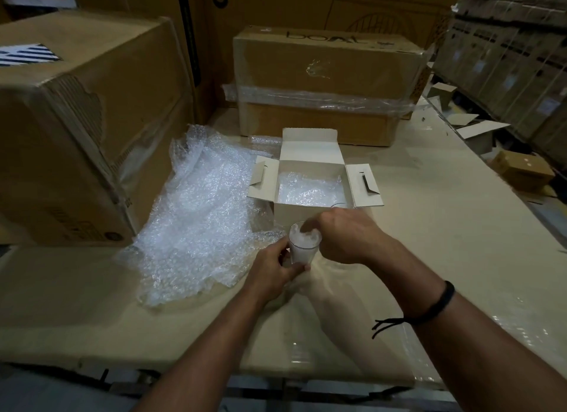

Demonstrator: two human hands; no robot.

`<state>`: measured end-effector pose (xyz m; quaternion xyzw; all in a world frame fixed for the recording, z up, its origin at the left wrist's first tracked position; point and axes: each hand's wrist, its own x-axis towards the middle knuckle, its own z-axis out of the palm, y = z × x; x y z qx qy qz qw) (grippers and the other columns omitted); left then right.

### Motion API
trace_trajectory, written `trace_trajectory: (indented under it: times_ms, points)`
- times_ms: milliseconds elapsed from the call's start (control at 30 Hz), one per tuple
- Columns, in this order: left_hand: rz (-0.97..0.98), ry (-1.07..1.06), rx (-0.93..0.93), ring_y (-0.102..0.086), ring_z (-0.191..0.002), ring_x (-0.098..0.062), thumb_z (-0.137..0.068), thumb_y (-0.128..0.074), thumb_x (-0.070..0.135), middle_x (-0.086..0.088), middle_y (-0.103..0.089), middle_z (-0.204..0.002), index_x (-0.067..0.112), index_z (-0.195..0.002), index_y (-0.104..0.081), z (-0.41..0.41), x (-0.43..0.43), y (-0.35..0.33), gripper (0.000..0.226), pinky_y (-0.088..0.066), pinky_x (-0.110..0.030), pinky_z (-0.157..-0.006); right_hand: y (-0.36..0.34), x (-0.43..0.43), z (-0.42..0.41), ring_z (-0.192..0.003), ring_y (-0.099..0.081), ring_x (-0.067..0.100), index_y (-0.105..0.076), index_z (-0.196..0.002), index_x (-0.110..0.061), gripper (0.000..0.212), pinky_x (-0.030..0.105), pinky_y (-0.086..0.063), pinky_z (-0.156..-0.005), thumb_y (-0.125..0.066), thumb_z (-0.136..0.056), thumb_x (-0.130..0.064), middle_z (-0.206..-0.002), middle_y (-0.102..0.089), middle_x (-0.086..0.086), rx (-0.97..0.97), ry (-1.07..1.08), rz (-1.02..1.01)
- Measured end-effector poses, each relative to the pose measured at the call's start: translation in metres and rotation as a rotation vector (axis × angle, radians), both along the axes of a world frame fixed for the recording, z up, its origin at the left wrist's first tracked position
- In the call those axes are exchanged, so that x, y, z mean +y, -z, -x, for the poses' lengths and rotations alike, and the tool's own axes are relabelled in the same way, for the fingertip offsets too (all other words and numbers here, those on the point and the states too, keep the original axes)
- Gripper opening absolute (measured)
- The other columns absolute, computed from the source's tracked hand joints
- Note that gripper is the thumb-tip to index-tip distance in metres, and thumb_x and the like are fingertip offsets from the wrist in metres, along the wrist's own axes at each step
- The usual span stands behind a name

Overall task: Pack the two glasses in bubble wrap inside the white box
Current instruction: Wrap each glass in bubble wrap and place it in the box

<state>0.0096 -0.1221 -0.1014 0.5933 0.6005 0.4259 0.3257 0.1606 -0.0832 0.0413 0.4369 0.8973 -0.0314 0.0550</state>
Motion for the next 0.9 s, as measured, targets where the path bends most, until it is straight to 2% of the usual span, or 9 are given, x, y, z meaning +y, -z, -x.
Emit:
trace_trajectory:
  times_ms: [67, 200, 267, 333, 500, 600, 667, 800, 900]
  points:
    - [-0.003, -0.003, 0.019, -0.065, -0.084, -0.017, -0.071, -0.082, 0.038, 0.005, -0.07, -0.093, 0.03, -0.116, -0.064, 0.001, 0.001, 0.001, 0.049, -0.054, -0.036, -0.075, 0.0, 0.001, 0.001, -0.121, -0.056, 0.017, -0.053, -0.134, -0.035, 0.061, 0.032, -0.052, -0.079, -0.051, -0.08, -0.007, -0.136, -0.058, -0.011, 0.046, -0.047, -0.03]
    - [0.007, -0.022, 0.009, -0.064, -0.078, -0.013, -0.071, -0.084, 0.034, 0.006, -0.069, -0.087, 0.03, -0.11, -0.066, 0.002, 0.001, 0.001, 0.043, -0.052, -0.028, -0.068, 0.002, 0.0, 0.015, -0.123, -0.051, 0.018, -0.053, -0.137, -0.029, 0.059, 0.026, -0.035, -0.069, -0.05, -0.082, -0.006, -0.144, -0.049, -0.012, -0.025, -0.126, -0.027]
    - [0.009, -0.013, 0.013, -0.06, -0.072, -0.01, -0.072, -0.083, 0.031, 0.008, -0.066, -0.082, 0.034, -0.101, -0.064, 0.001, 0.0, 0.0, 0.035, -0.048, -0.02, -0.063, 0.003, 0.002, 0.016, -0.111, -0.053, 0.021, -0.058, -0.132, -0.027, 0.053, 0.028, -0.034, -0.07, -0.049, -0.084, -0.009, -0.136, -0.057, -0.009, -0.002, -0.121, -0.093]
    - [-0.005, -0.007, 0.015, -0.057, -0.068, -0.013, -0.072, -0.082, 0.03, 0.005, -0.064, -0.078, 0.036, -0.096, -0.062, 0.001, 0.0, 0.0, 0.032, -0.046, -0.022, -0.06, 0.005, 0.002, 0.012, -0.105, -0.053, 0.021, -0.061, -0.127, -0.028, 0.05, 0.029, -0.033, -0.07, -0.048, -0.083, -0.01, -0.13, -0.062, -0.009, 0.031, -0.102, -0.129]
    - [-0.016, -0.003, 0.043, -0.059, -0.07, -0.018, -0.068, -0.077, 0.038, 0.005, -0.065, -0.079, 0.034, -0.1, -0.065, 0.001, 0.002, 0.002, 0.035, -0.05, -0.032, -0.064, 0.004, -0.001, 0.007, -0.119, -0.049, 0.022, -0.052, -0.136, -0.035, 0.051, 0.031, -0.035, -0.078, -0.047, -0.09, -0.014, -0.13, -0.061, -0.003, -0.097, -0.073, -0.048]
    - [-0.038, 0.008, 0.034, -0.061, -0.07, -0.003, -0.067, -0.073, 0.042, 0.008, -0.066, -0.08, 0.028, -0.107, -0.067, 0.0, 0.002, 0.001, 0.043, -0.049, -0.021, -0.063, 0.008, -0.004, 0.014, -0.12, -0.05, 0.025, -0.052, -0.134, -0.03, 0.039, 0.032, -0.039, -0.092, -0.044, -0.097, -0.021, -0.13, -0.059, 0.0, -0.273, -0.117, 0.027]
    - [-0.047, 0.02, 0.032, -0.058, -0.066, 0.004, -0.071, -0.074, 0.035, 0.01, -0.065, -0.079, 0.026, -0.113, -0.066, -0.001, 0.002, 0.0, 0.044, -0.045, -0.014, -0.062, 0.009, -0.007, 0.02, -0.118, -0.05, 0.027, -0.056, -0.128, -0.025, 0.031, 0.032, -0.037, -0.086, -0.045, -0.099, -0.024, -0.129, -0.057, 0.0, -0.299, -0.121, 0.025]
    - [-0.046, 0.001, 0.027, -0.057, -0.064, -0.001, -0.066, -0.07, 0.046, 0.007, -0.066, -0.076, 0.027, -0.103, -0.067, 0.0, 0.001, 0.001, 0.042, -0.047, -0.021, -0.06, 0.004, -0.006, 0.016, -0.119, -0.053, 0.025, -0.057, -0.13, -0.028, 0.039, 0.033, -0.042, -0.091, -0.046, -0.094, -0.016, -0.127, -0.062, 0.0, -0.149, -0.06, -0.044]
    - [-0.039, 0.0, 0.012, -0.063, -0.074, -0.022, -0.064, -0.072, 0.051, 0.001, -0.068, -0.079, 0.022, -0.102, -0.066, 0.0, 0.002, 0.004, 0.048, -0.053, -0.039, -0.067, 0.005, -0.006, 0.002, -0.121, -0.05, 0.025, -0.057, -0.131, -0.034, 0.049, 0.033, -0.04, -0.092, -0.045, -0.089, -0.012, -0.127, -0.063, 0.001, -0.117, -0.04, -0.053]
